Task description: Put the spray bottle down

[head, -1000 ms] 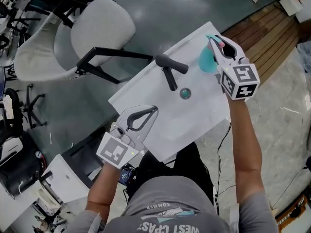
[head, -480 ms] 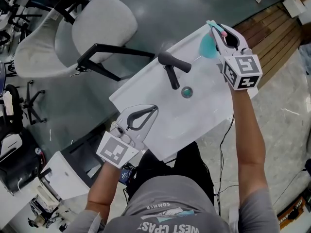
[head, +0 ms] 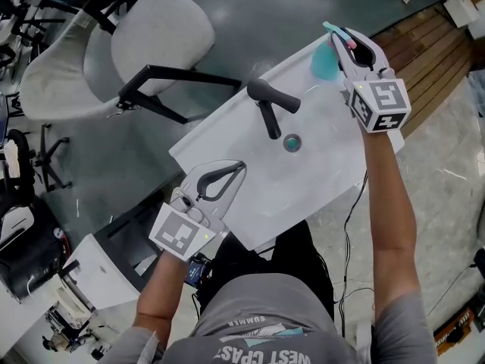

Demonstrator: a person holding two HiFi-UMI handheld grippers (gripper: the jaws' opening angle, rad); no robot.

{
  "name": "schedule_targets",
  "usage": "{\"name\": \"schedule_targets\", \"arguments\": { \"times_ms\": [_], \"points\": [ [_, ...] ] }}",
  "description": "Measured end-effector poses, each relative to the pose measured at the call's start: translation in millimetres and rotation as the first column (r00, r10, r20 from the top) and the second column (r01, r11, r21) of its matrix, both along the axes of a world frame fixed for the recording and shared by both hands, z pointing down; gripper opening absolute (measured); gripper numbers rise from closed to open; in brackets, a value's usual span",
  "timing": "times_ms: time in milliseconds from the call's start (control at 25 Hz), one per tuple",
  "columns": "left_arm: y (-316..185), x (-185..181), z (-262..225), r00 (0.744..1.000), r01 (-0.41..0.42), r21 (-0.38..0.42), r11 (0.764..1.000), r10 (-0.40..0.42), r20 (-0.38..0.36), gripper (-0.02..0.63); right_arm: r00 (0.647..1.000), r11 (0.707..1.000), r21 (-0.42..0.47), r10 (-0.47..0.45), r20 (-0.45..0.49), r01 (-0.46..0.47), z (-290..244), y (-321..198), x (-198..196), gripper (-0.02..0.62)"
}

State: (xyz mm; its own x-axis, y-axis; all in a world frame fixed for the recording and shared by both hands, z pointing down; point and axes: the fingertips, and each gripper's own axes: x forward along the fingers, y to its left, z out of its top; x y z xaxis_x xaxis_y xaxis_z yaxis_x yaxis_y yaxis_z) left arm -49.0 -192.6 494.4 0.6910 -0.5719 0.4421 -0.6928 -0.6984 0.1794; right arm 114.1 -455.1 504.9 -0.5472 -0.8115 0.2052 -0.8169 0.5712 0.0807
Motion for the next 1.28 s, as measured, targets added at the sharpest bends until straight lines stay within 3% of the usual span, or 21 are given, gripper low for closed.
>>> {"name": "schedule_targets", "arguments": {
  "times_ms": [560,1280],
  "points": [
    [3.1,-3.8,-3.1,1.0,-0.002,0.002,1.0,0.002,0.001,0.002,0.999,1.0,0.026,-0.001,0.047,0.0,1.5,8.7,2.7,0.071],
    [8.6,-4.5,0.1,1.0,-0.003,-0.004,1.0,0.003,-0.001,0.002,0.999,0.999,0.019,0.025,0.027,-0.026,11.2,20.9,7.6,0.066]
  ]
}}
